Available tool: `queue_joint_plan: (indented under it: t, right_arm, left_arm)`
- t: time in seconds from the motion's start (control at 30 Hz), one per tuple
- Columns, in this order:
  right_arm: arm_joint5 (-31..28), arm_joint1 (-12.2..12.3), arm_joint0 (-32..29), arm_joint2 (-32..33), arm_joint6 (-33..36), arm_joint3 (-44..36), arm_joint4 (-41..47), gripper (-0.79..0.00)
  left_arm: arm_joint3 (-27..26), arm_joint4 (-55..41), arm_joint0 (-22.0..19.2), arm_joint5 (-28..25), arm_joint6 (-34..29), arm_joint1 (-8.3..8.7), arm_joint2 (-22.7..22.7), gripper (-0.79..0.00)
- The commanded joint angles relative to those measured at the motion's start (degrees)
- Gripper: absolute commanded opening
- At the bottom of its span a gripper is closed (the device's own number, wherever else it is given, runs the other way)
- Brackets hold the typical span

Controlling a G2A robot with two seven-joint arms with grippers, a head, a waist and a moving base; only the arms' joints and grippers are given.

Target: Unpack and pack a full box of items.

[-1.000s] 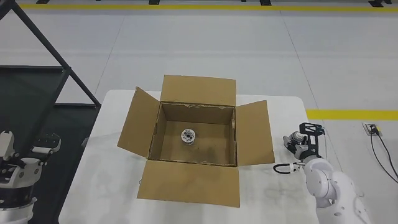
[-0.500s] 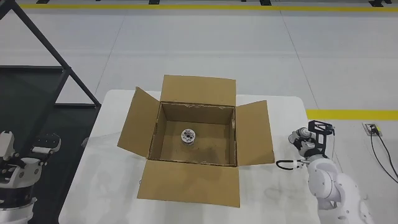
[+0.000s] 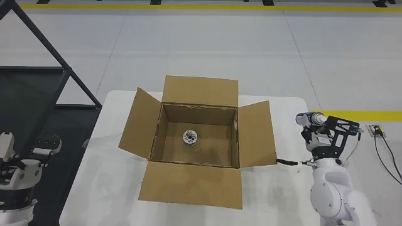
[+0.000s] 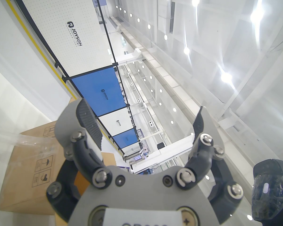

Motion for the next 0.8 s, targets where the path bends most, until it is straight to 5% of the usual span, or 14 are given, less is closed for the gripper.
queue_joint_plan:
  t: [0.0,0.43,0.77]
  right_arm:
    - [-1.2,-0.1,-0.8,-1.2,-1.6,-3.0,-0.1,-0.785]
    - [-15.5,-0.1,3.8,-12.4,3.3,-8.1,-7.7,-0.785]
    - [-22.7,-1.2,17.6,-23.7,18.0,0.1,-9.3,-0.785]
  left_arm:
    - [0.0,0.0,0.0,0.0,0.0,0.00,0.0,0.000]
    - [0.0,0.0,0.0,0.0,0.0,0.00,0.0,0.000]
    - [0.0,0.0,0.0,0.0,0.0,0.00,0.0,0.000]
